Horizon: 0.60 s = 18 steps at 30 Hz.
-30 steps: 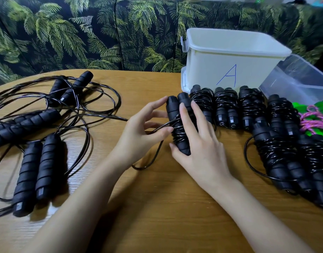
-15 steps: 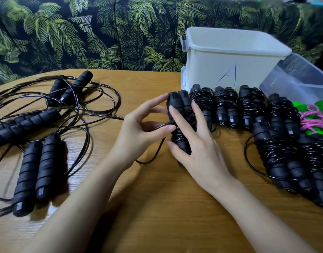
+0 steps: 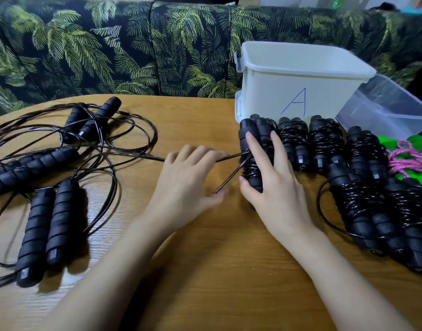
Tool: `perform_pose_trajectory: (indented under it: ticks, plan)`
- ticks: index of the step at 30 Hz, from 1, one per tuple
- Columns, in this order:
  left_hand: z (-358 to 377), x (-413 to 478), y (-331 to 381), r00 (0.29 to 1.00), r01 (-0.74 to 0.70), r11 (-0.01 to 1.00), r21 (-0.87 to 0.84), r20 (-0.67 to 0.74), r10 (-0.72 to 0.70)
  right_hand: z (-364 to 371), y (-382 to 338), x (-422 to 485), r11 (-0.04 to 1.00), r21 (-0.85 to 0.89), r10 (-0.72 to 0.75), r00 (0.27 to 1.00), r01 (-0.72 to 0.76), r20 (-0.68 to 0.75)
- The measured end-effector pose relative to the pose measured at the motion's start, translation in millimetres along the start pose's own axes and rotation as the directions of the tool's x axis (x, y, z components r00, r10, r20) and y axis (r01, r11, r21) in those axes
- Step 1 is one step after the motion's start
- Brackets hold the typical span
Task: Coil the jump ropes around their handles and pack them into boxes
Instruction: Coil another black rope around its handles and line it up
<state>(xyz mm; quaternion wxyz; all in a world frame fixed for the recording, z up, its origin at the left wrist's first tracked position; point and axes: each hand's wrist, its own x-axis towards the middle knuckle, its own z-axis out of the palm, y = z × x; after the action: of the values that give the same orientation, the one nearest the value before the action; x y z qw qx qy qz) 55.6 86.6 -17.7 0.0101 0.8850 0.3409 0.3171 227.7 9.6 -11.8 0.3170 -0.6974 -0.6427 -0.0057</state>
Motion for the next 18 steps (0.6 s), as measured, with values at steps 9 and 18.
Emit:
perform_pose_trajectory:
  ticks: [9,18]
  plan:
    - [-6,5,-12,0.934,0.301,0.682,-0.667,0.059,-0.353,-1,0,2,0.900,0.435,-0.039,0.999,0.027,0.017]
    - [-10,7,-4,0.875,0.409,0.033,-0.912,0.381,-0.299,-5,-23,-9,0.544,0.839,-0.161,0.983,0.009,0.094]
